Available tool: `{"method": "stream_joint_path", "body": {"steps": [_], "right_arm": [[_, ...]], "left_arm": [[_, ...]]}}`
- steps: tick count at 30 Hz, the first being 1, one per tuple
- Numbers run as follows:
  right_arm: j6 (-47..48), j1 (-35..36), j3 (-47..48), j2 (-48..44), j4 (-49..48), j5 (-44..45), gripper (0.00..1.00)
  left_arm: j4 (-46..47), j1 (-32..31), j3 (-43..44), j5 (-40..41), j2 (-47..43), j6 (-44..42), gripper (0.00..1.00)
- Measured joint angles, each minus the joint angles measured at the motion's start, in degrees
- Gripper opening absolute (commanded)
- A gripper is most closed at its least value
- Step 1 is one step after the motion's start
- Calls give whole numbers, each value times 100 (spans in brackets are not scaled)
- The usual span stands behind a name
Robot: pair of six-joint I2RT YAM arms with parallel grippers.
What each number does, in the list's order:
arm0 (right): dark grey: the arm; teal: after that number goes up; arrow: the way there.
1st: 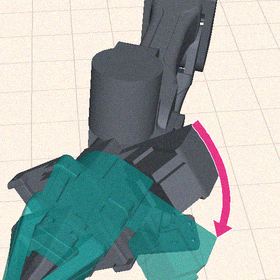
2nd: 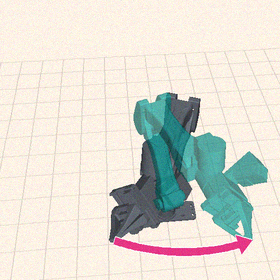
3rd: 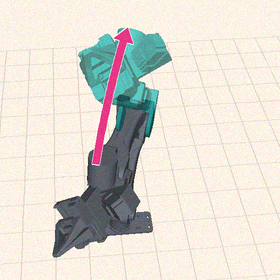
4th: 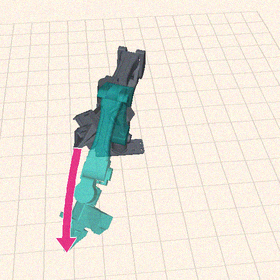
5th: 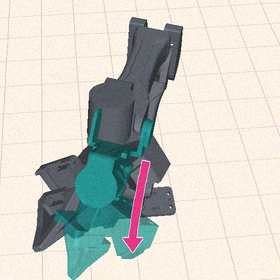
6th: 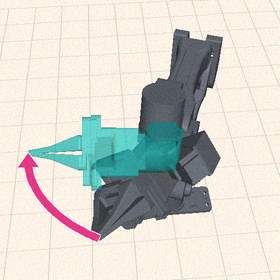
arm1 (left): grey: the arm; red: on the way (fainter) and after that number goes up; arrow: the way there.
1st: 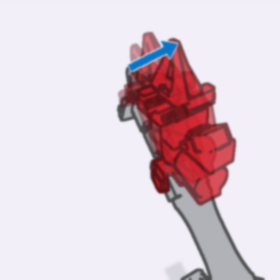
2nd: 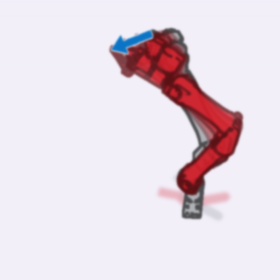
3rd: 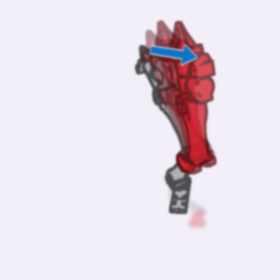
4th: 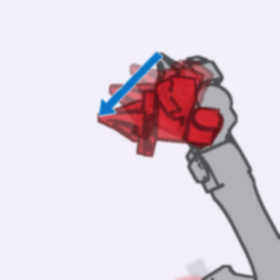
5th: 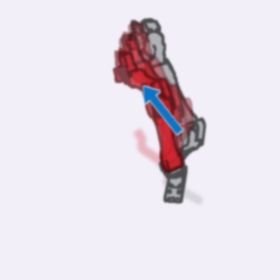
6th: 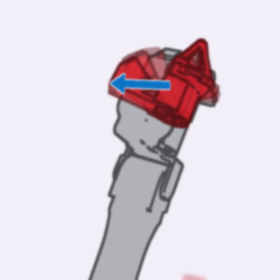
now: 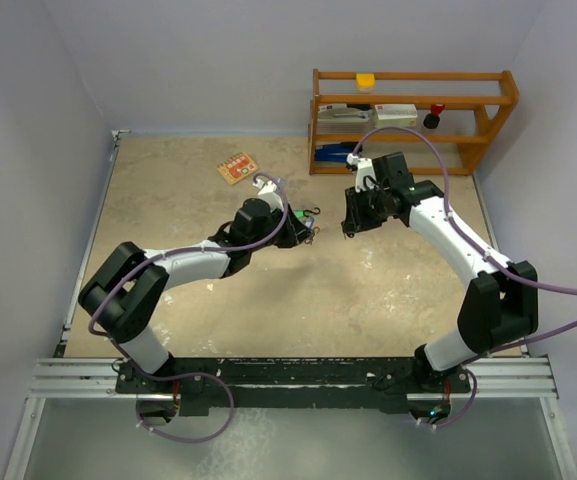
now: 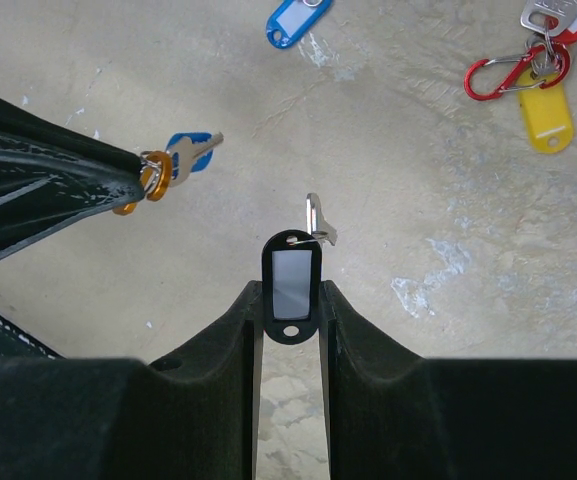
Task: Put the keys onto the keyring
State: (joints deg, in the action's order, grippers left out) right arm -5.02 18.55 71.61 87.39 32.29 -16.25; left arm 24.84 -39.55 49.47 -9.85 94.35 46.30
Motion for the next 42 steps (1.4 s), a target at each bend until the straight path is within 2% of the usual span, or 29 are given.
{"method": "stream_joint_path", "body": {"steps": [26, 42], "right_arm": [[-61, 107, 81, 0, 55, 2, 19], [-98, 144, 81, 0, 42, 0, 19]], "left_arm": [[131, -278, 699, 339, 715, 92, 0], [149, -367, 828, 466, 789, 114, 0]]}}
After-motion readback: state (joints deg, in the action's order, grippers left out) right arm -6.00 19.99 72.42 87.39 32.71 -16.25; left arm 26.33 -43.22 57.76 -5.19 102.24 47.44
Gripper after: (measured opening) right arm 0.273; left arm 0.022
